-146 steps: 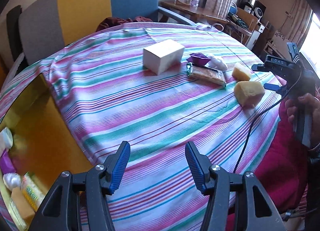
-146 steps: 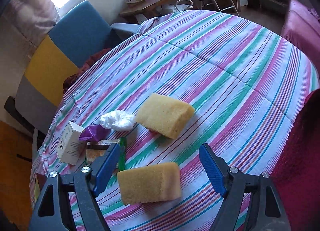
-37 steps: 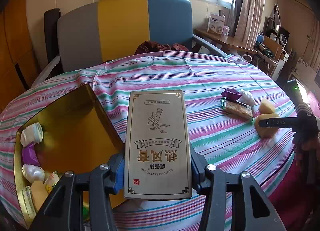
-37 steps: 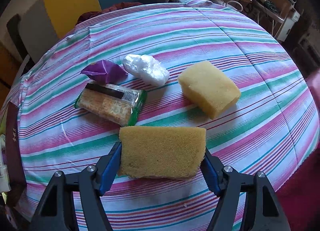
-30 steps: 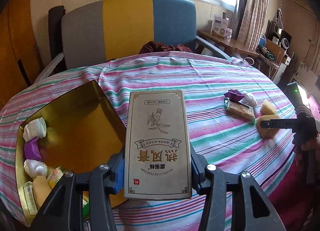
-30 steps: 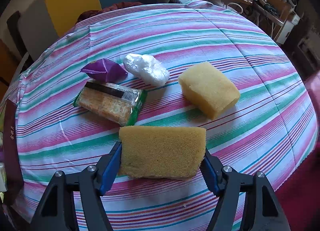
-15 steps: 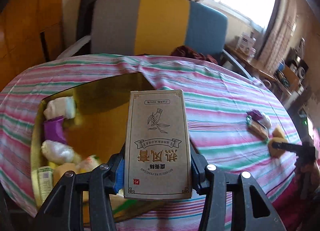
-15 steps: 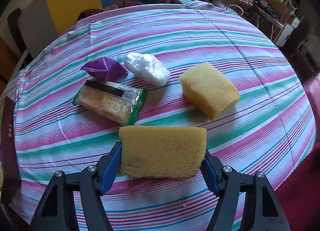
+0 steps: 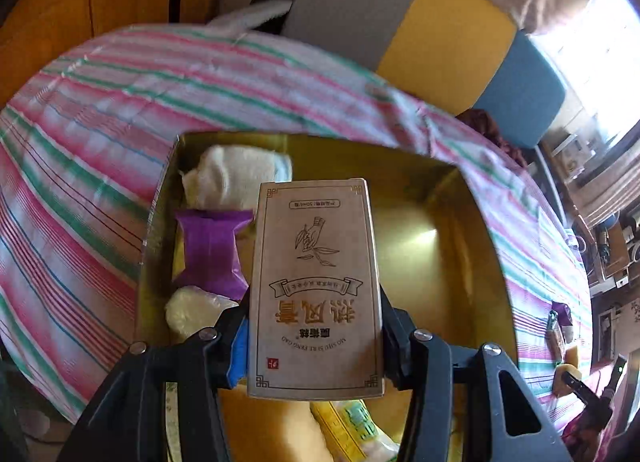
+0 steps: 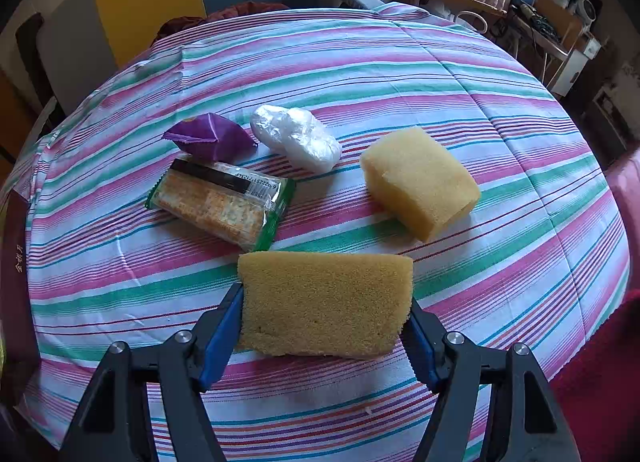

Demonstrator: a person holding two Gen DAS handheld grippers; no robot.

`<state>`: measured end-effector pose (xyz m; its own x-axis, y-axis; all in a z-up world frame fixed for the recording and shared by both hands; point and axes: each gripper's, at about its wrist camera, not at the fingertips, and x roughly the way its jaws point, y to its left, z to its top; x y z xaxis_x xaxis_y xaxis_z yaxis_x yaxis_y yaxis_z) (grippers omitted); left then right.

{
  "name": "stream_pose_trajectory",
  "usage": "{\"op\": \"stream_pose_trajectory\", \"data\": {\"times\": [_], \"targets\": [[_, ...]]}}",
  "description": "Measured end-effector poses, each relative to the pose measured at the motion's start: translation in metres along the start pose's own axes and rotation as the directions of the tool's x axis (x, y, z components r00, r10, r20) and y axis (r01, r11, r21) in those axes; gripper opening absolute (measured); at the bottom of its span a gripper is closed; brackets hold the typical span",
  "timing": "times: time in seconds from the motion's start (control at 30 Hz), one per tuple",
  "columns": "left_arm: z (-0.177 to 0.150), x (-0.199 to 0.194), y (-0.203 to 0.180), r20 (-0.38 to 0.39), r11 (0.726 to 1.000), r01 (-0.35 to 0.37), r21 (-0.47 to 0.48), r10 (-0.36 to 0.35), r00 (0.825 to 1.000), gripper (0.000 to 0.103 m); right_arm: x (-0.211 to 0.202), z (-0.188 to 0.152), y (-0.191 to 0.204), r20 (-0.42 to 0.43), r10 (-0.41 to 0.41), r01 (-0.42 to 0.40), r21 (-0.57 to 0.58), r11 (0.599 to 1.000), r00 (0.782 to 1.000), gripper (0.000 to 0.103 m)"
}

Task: Organize objects
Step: 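Carry the white box into the tray and open the left tool, then carry the yellow sponge over the tray and release it with the right tool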

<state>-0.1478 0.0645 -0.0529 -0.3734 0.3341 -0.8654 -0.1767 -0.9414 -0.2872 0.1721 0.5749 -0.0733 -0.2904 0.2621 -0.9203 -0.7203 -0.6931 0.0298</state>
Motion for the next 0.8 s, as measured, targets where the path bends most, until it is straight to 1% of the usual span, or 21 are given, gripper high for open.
{"op": "stream_pose_trajectory", "data": {"times": [0.03,0.17,0.27,0.33,0.4,0.67,0.8], "targets": [[0.003,0.007,0.003,-0.012,1.0,-0.003,-0.011,0.003,1.0,0.051,0.0,0.0,0.0,0.0,0.0,0.0,0.0,1.0,1.0,0.073],[0.014,0.028,0.004,-0.029,0.998,-0.054,-0.02,0.053,0.998,0.052,0.0,0.0,0.0,0.0,-0.001,0.001,0.0,1.0,1.0,0.073],[0.017,0.044,0.007,-0.064,0.997,-0.064,-0.037,0.062,0.996,0.052,0.0,-0.001,-0.001,0.0,-0.002,0.002,-0.001,1.0,1.0,0.073],[0.016,0.047,0.006,-0.065,0.997,-0.075,-0.033,0.073,0.995,0.052,0.0,-0.001,-0.001,-0.001,-0.001,0.001,-0.001,1.0,1.0,0.073],[0.014,0.045,0.006,-0.065,0.997,-0.07,-0.032,0.068,0.996,0.052,0.0,-0.001,0.0,-0.001,-0.001,0.001,-0.001,1.0,1.0,0.073],[0.009,0.004,0.007,0.032,0.999,-0.046,-0.024,0.047,0.998,0.055,0.002,0.0,-0.003,0.0,-0.002,0.002,-0.003,1.0,1.0,0.073],[0.001,-0.02,0.014,0.095,0.998,-0.061,-0.033,0.064,0.993,0.055,-0.001,0.0,-0.004,0.012,-0.003,0.003,0.001,1.0,1.0,0.072]]}}
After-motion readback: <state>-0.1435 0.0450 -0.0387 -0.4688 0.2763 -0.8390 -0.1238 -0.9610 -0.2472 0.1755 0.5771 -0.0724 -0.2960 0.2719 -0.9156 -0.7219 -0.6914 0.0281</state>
